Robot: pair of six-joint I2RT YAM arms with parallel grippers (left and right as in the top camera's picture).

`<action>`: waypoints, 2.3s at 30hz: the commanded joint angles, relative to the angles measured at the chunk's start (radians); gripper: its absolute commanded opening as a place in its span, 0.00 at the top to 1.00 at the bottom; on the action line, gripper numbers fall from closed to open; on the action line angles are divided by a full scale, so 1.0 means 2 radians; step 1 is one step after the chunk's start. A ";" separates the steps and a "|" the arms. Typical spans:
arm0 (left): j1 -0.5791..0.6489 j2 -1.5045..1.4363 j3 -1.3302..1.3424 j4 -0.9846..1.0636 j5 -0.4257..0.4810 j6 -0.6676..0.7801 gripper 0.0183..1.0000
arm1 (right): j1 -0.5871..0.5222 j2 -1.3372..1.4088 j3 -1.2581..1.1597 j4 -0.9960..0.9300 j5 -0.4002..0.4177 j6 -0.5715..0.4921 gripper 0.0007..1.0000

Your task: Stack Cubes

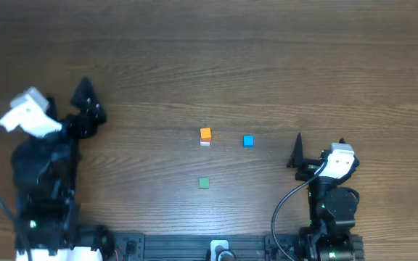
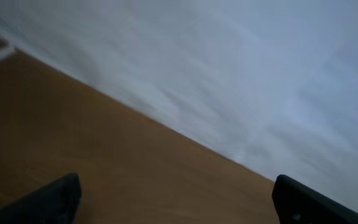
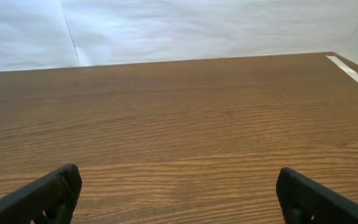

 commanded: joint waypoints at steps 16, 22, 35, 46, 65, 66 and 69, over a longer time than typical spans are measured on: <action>0.071 -0.216 -0.251 0.166 0.091 0.055 0.02 | -0.003 -0.003 -0.004 0.000 -0.002 -0.002 0.01; 0.068 -0.244 -0.286 0.154 0.092 0.054 0.00 | -0.004 -0.003 -0.004 0.000 -0.002 -0.002 0.01; 0.068 -0.275 -0.291 0.029 0.092 0.054 0.00 | -0.004 -0.003 -0.004 0.000 -0.002 -0.002 0.01; 0.068 -0.279 -0.291 0.030 0.092 0.054 0.00 | -0.004 -0.003 -0.004 0.000 -0.002 -0.002 0.01; 0.068 -0.277 -0.291 0.030 0.092 0.054 0.00 | -0.003 -0.003 -0.004 0.022 0.027 -0.002 0.01; 0.068 -0.277 -0.291 0.030 0.092 0.054 0.00 | -0.004 -0.003 -0.004 0.035 0.036 -0.002 0.01; 0.068 -0.277 -0.291 0.030 0.092 0.054 0.00 | -0.003 -0.003 -0.004 0.072 0.002 0.022 0.01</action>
